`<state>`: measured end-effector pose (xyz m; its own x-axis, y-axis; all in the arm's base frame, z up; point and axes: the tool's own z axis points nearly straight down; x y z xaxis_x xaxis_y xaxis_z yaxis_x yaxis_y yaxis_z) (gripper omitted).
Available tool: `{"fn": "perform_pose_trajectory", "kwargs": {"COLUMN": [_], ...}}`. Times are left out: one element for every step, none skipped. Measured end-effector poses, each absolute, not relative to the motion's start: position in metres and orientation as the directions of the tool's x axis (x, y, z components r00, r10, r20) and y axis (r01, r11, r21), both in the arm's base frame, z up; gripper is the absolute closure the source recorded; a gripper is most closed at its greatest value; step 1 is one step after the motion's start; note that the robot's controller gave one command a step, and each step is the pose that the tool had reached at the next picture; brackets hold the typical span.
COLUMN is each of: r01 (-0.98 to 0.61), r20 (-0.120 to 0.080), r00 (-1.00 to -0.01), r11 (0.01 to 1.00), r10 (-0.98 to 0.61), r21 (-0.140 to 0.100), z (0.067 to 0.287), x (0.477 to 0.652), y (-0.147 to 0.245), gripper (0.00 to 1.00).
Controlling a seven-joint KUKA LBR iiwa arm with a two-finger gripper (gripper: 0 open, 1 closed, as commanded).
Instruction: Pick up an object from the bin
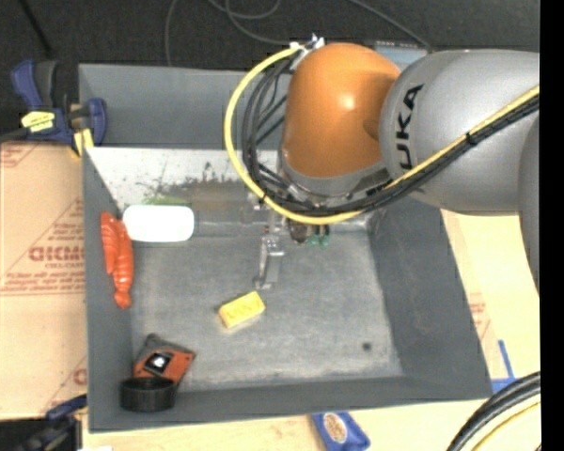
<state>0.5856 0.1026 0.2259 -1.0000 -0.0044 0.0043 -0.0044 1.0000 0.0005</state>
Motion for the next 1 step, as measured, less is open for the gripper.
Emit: {"fn": "perform_pose_trajectory", "kwargs": {"r01": [-0.002], "r20": [-0.002], "r00": [-1.0], "r11": [1.0], "r10": [-0.002], "r21": [0.001], "z": [0.2305], "x": [0.586], "y": [0.1018], "gripper": [0.0]}}
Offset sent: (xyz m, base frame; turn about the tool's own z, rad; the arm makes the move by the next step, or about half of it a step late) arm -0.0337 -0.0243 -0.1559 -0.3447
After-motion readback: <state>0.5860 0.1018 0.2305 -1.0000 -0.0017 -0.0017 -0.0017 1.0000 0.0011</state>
